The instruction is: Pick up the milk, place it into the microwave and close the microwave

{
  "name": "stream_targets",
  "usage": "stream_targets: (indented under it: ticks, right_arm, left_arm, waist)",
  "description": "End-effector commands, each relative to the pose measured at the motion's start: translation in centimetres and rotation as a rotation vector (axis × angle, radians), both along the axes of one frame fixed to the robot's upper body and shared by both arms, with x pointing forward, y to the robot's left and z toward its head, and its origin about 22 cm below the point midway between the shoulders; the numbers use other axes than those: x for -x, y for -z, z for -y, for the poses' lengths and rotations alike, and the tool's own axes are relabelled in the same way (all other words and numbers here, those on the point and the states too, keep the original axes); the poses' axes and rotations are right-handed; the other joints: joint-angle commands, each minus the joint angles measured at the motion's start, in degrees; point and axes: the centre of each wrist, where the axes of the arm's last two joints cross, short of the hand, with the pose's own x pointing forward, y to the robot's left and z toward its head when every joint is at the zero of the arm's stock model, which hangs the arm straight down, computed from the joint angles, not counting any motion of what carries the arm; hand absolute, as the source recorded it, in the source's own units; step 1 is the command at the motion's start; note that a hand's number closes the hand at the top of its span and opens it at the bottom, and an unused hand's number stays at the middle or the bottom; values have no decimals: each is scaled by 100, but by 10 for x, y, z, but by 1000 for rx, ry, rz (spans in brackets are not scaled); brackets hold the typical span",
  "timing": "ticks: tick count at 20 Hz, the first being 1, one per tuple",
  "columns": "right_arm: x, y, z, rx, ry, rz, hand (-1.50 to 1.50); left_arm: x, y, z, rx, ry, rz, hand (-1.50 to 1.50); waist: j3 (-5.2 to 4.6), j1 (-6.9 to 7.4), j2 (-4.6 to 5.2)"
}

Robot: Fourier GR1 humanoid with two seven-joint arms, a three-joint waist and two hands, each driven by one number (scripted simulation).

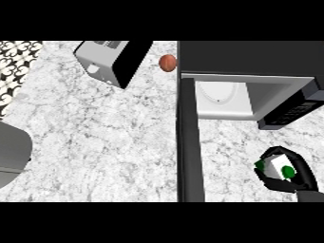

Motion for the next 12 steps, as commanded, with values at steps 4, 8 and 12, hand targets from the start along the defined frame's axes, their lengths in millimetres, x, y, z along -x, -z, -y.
stream_targets:
  ticks: [4,8,12]
  right_arm:
    - [13,17,-18,-124,-23,138,150]
    - [10,32,-65,-132,123,155,150]
    - [-10,22,-73,-164,84,188,150]
  left_arm:
    - [3,-16,16,41,13,72,-150]
    - [4,-14,9,50,34,75,-150]
    - [17,-33,8,47,32,62,-150]
  waist:
    - [-5,-73,-7]
    - [-4,-51,-1]
    - [-13,-48,-30]
